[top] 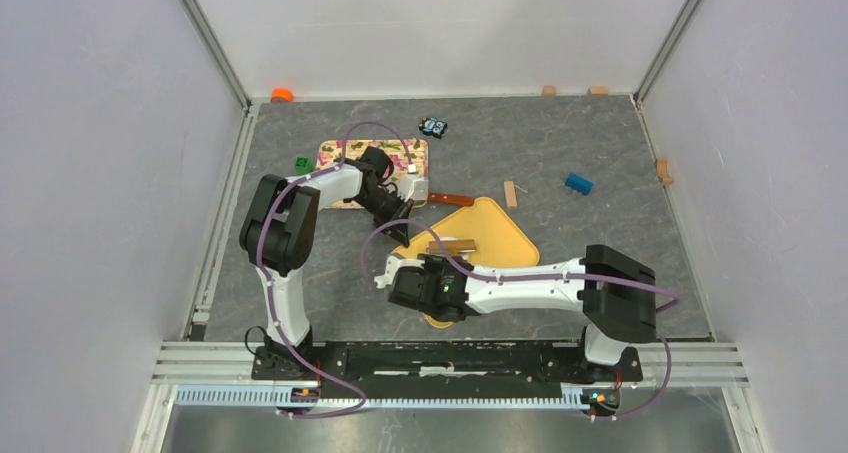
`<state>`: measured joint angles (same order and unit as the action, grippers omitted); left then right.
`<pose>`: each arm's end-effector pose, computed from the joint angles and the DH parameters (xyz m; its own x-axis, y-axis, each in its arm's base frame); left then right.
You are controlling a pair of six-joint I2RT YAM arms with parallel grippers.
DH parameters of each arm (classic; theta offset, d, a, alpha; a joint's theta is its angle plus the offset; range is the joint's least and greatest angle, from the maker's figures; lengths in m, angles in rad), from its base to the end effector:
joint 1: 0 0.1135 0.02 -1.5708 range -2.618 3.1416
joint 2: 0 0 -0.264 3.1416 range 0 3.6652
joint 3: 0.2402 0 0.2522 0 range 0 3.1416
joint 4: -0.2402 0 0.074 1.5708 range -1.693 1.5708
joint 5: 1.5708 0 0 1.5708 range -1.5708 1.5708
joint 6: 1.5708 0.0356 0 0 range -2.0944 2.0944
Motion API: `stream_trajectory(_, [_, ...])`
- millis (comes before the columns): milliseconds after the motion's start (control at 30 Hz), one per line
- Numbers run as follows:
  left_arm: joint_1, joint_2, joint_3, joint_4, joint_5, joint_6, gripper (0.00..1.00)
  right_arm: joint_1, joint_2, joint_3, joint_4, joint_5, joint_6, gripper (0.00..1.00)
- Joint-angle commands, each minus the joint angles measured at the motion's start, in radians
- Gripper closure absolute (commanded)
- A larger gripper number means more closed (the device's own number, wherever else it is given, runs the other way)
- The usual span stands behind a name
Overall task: Roll out the dumpling wrappers from the dough
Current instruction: Flatten out the dough on the work surface.
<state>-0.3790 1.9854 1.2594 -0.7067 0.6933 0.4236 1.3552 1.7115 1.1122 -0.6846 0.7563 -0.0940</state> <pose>0.3291 -0.1556 0.1370 -0.6883 0.6144 -0.3857 0.7122 0.4711 -0.5205 0.0926 0.3087 0.1904 -0.1415 -0.9652 -0.2200 -0.6853 0.2558 -0.6818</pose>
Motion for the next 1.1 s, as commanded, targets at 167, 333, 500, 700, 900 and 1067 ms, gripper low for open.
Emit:
stream_trajectory(167, [0.001,0.06,-0.02,-0.002,-0.118,0.003,0.98,-0.061,0.086,-0.038,0.091,-0.337,0.029,1.0])
stream_trajectory(333, [0.0,0.06,-0.02,-0.002,-0.118,0.002,0.98,0.06,0.054,-0.012,-0.049,-0.311,0.153,1.0])
stream_trajectory(500, [0.001,0.059,-0.022,-0.001,-0.116,0.002,0.98,0.091,0.006,-0.039,-0.051,-0.328,0.206,1.0])
stream_trajectory(700, [0.0,0.059,-0.022,-0.001,-0.116,0.003,0.98,-0.038,0.048,-0.038,0.024,-0.289,0.088,1.0])
stream_trajectory(900, [0.0,0.06,-0.02,-0.002,-0.117,0.003,0.98,-0.121,0.09,-0.03,0.114,-0.282,0.028,1.0])
stream_trajectory(1067, [0.001,0.059,-0.021,-0.002,-0.118,0.002,0.98,-0.064,0.074,-0.022,0.066,-0.309,0.072,1.0])
